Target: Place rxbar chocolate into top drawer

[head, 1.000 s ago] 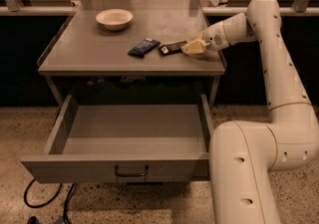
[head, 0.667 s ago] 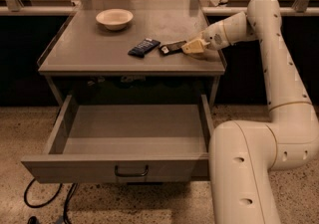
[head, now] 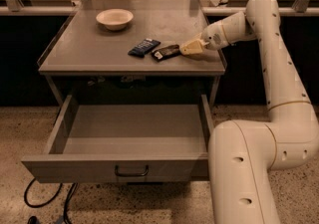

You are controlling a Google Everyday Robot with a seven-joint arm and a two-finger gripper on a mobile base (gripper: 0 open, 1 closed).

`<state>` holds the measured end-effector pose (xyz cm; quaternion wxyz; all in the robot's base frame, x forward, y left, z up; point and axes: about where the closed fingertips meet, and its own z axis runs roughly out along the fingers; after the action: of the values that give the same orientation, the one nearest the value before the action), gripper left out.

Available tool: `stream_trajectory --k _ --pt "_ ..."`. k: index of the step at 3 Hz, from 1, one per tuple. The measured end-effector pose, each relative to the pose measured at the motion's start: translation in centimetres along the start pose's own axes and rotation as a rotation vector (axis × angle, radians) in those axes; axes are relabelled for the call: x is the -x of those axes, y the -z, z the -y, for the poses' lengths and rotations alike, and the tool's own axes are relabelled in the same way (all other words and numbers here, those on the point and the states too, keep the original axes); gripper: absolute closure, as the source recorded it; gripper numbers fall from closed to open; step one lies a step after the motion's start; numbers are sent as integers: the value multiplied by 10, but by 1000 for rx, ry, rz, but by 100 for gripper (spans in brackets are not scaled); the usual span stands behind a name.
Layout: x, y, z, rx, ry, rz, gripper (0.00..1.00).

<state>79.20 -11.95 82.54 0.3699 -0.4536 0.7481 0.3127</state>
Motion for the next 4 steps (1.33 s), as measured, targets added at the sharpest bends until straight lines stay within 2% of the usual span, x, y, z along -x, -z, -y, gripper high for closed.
stream_trajectory --k 1,2,3,4 --pt "48 18 -9 -98 66 -79 100" --pt "115 43 -33 -232 143 -163 100" --pt "178 57 -75 -339 194 -204 100" --pt "179 55 -74 -340 194 -200 100"
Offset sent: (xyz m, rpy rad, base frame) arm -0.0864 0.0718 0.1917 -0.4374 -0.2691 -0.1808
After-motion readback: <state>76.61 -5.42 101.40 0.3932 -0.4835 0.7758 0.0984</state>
